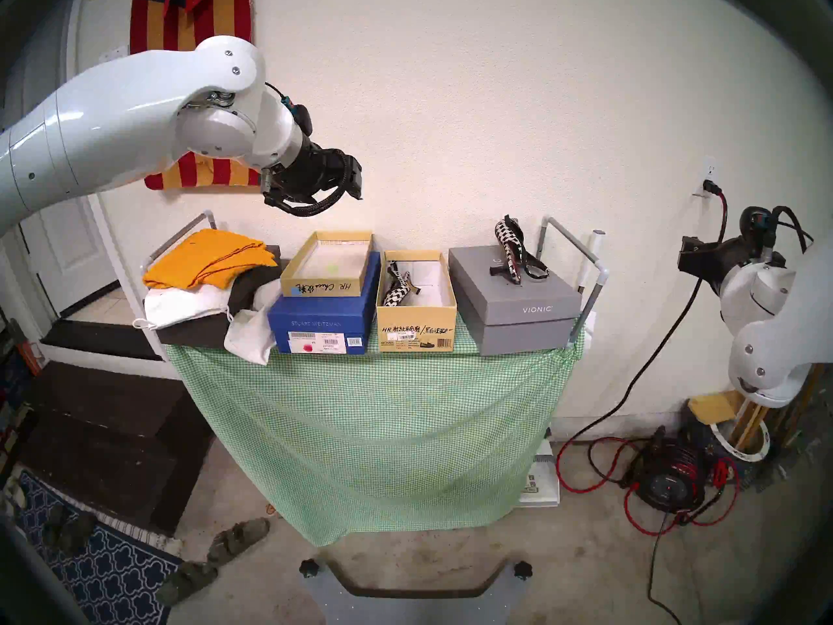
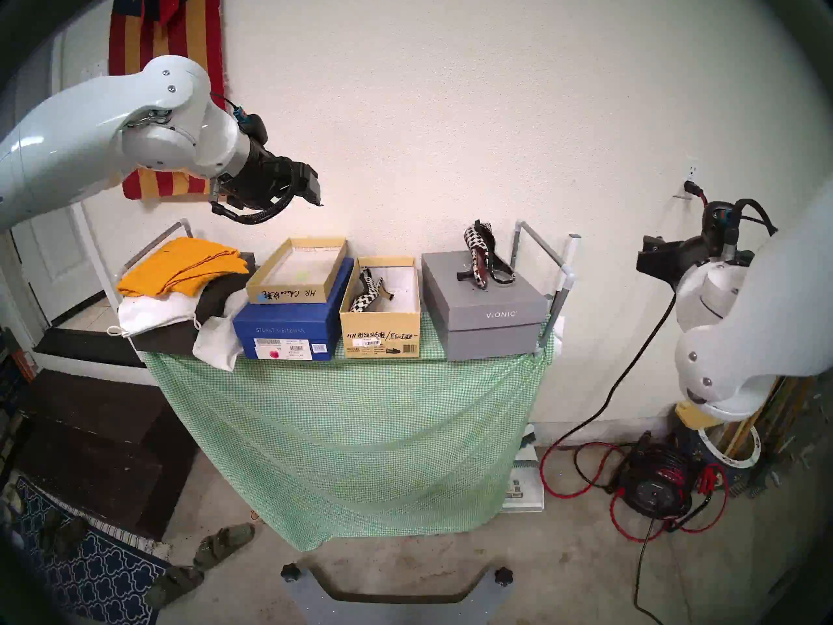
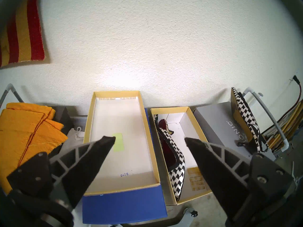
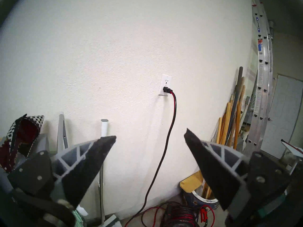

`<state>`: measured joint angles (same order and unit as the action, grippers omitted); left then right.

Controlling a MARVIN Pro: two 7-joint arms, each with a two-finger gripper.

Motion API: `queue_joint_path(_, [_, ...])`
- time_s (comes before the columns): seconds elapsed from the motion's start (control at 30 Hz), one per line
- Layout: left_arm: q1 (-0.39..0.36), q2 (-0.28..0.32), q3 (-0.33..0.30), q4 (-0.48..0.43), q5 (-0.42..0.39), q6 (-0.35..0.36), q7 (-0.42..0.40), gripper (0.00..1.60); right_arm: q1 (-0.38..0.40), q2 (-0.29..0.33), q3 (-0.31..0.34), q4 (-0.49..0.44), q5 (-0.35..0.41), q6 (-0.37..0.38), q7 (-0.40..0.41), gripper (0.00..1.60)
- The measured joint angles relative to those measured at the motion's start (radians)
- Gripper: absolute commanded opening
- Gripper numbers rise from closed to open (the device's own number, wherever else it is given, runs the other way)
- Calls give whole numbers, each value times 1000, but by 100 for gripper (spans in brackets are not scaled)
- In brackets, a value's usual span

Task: Take shoe out of the box

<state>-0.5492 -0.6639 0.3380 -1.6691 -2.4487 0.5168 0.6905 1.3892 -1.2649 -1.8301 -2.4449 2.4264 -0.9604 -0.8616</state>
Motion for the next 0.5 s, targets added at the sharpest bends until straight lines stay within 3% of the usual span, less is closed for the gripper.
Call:
queue_joint_path(0.3, [-4, -7, -1, 18, -1, 6, 1, 160, 45, 53, -26, 0, -71, 0, 0, 160])
queue_joint_path(0.5, [-16, -51, -20, 97, -17, 43, 0, 160, 66, 87, -42, 0, -113, 0, 0, 160])
